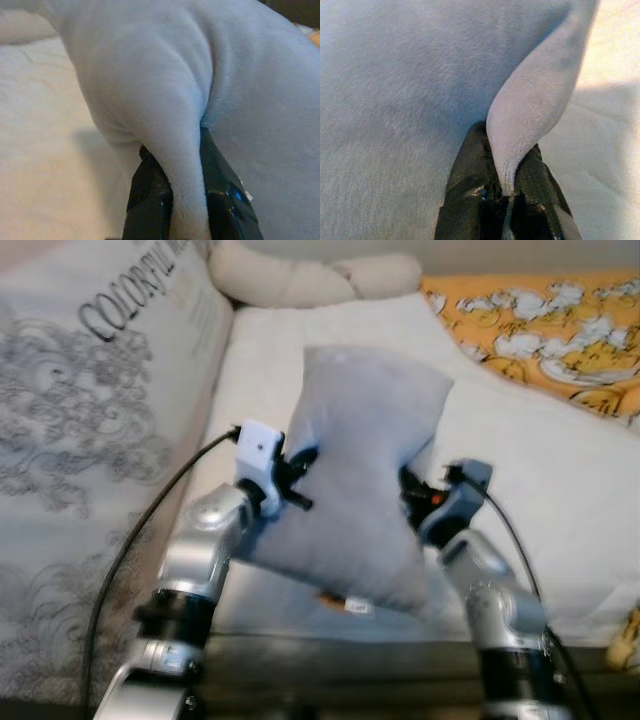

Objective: Clean up the room

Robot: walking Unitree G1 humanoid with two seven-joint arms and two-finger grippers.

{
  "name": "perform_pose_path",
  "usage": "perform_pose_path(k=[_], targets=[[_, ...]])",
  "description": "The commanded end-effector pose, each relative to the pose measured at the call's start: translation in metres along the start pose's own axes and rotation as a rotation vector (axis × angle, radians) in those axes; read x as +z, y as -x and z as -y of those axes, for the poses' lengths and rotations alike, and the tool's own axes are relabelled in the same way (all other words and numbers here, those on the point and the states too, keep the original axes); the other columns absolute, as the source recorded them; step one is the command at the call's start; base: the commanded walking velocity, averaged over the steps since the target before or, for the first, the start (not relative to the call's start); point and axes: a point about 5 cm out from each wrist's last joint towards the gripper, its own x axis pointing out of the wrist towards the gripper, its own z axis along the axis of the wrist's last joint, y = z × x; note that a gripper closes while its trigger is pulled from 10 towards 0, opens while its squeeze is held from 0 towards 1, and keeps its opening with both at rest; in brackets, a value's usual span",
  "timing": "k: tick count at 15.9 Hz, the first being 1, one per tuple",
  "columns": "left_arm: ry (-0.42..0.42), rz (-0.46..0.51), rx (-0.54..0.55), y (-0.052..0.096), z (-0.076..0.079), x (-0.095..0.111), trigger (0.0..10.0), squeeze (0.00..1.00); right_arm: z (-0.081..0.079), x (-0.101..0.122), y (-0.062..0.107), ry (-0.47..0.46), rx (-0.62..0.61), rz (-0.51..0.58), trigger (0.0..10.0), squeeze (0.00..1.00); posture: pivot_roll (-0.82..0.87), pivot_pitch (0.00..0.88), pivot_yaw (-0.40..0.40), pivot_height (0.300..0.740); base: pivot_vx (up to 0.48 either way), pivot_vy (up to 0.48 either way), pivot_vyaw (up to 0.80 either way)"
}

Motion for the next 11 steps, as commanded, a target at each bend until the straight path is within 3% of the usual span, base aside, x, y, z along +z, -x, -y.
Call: perform_pose_path(k=[1,11], targets=[[-0.036,0.022,0.004,-0.0021,-0.0016,0.0091,10.0,0.00,-0.0115,0.0070,-0.0044,-0.001,0.035,0.037,10.0,0.00,0.03,0.000,0.080,0.740,0.000,0.000,0.00],[-0.073,0.023,0.055,-0.0009,-0.0084,0.0103,10.0,0.00,-0.0138,0.0056,-0.0106,0.005,0.034,0.007,10.0,0.00,0.05,0.000,0.064,0.740,0.000,0.000,0.00]])
